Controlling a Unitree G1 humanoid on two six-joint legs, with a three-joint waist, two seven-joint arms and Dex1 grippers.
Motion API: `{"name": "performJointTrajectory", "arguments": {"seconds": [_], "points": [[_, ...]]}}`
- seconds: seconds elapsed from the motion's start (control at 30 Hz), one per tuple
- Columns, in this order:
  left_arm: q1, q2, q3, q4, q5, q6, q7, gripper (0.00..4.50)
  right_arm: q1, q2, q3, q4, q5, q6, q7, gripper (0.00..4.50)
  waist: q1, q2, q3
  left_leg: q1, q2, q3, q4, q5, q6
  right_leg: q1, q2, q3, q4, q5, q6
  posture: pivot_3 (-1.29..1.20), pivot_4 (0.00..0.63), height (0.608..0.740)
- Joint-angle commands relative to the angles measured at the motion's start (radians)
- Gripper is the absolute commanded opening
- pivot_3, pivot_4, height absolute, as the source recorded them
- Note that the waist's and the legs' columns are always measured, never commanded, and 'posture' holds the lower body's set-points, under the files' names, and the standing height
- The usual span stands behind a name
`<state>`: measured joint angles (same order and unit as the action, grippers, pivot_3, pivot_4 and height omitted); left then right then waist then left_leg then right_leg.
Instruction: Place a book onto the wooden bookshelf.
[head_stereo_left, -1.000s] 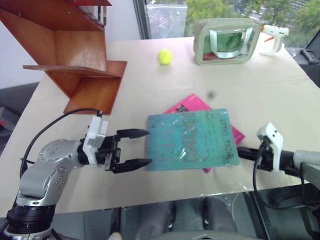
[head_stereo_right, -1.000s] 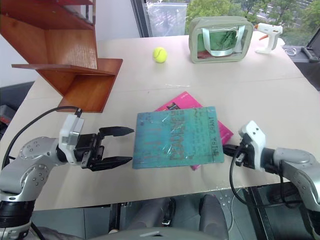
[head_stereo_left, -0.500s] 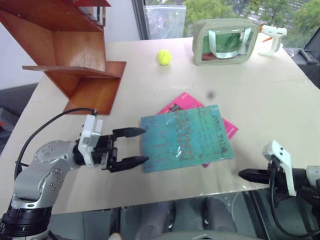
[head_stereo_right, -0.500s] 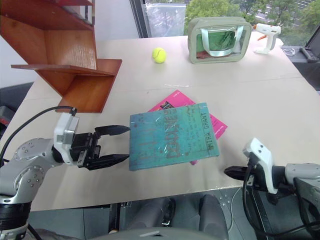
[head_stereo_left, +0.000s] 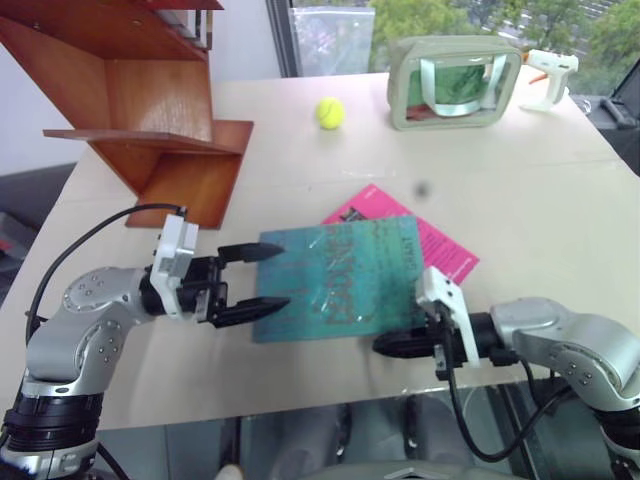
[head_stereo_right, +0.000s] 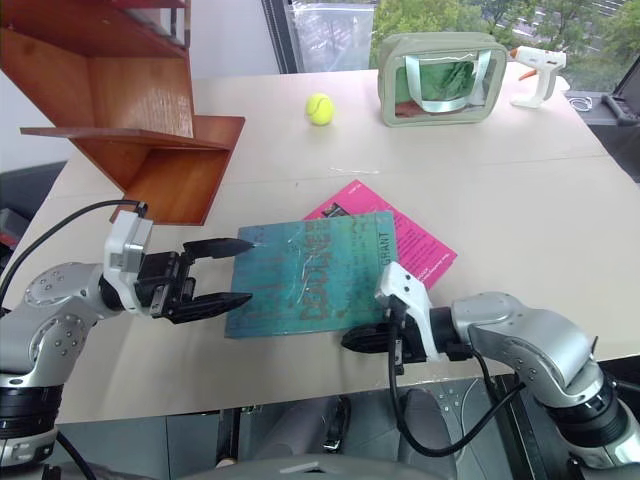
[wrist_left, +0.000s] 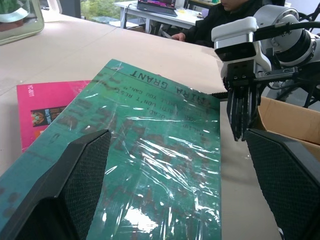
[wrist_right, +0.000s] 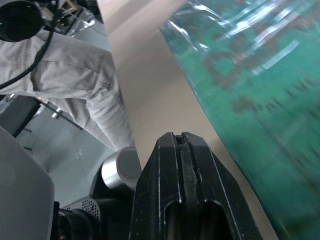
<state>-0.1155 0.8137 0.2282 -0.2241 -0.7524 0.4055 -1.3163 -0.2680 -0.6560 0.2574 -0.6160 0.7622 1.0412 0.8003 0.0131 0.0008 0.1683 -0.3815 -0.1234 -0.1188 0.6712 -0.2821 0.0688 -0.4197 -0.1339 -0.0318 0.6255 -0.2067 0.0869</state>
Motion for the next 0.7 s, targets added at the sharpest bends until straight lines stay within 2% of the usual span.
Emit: {"name": "performJointTrajectory", "arguments": {"seconds": [0.03, 0.2, 0.4, 0.57, 0.63, 0.7], "points": [[0.014, 0.012, 0.040, -0.032, -0.013, -0.008, 0.001, 4.50, -0.035, 0.036, 0.040, 0.012, -0.040, -0.022, -0.029, 0.03, 0.000, 0.000, 0.000, 0.000, 0.000, 0.000, 0.000, 0.000, 0.000, 0.000, 0.000, 0.000, 0.000, 0.000, 0.000, 0.00, 0.150, 0.740], [0.047, 0.009, 0.058, -0.057, -0.018, -0.001, 0.023, 4.50, -0.057, 0.044, 0.023, 0.040, -0.077, -0.040, -0.048, 0.03, -0.001, 0.000, 0.000, 0.001, 0.000, 0.000, 0.000, 0.000, 0.000, 0.000, 0.001, 0.001, 0.001, 0.000, 0.000, 0.00, 0.150, 0.740], [0.068, -0.001, 0.091, -0.071, -0.059, 0.044, 0.069, 4.50, 0.029, -0.072, -0.136, -0.085, 0.087, -0.008, 0.031, 0.03, 0.002, 0.000, 0.000, 0.000, 0.000, -0.001, 0.000, 0.000, 0.000, 0.000, 0.000, 0.000, 0.000, 0.000, 0.000, 0.00, 0.150, 0.740], [0.124, -0.005, 0.146, -0.119, -0.148, 0.124, 0.121, 4.50, 0.083, -0.067, -0.278, -0.128, 0.176, -0.062, 0.005, 0.03, -0.002, 0.000, 0.000, 0.001, 0.001, -0.001, -0.001, 0.000, 0.000, 0.000, 0.001, 0.001, 0.001, 0.000, 0.000, 0.00, 0.150, 0.740], [0.163, -0.012, 0.176, -0.151, -0.199, 0.163, 0.152, 4.50, 0.105, -0.079, -0.329, -0.133, 0.186, -0.083, -0.003, 0.57, -0.001, 0.000, 0.000, 0.001, 0.001, -0.001, -0.001, 0.000, 0.000, 0.000, 0.001, 0.002, 0.001, 0.000, 0.000, 0.00, 0.150, 0.740], [0.204, -0.016, 0.200, -0.180, -0.237, 0.194, 0.174, 4.50, 0.121, -0.095, -0.361, -0.141, 0.186, -0.095, -0.011, 1.43, 0.001, 0.000, 0.000, 0.001, 0.001, 0.000, -0.001, 0.000, 0.000, 0.000, 0.001, 0.002, 0.001, 0.000, 0.000, 0.00, 0.150, 0.740]]}}
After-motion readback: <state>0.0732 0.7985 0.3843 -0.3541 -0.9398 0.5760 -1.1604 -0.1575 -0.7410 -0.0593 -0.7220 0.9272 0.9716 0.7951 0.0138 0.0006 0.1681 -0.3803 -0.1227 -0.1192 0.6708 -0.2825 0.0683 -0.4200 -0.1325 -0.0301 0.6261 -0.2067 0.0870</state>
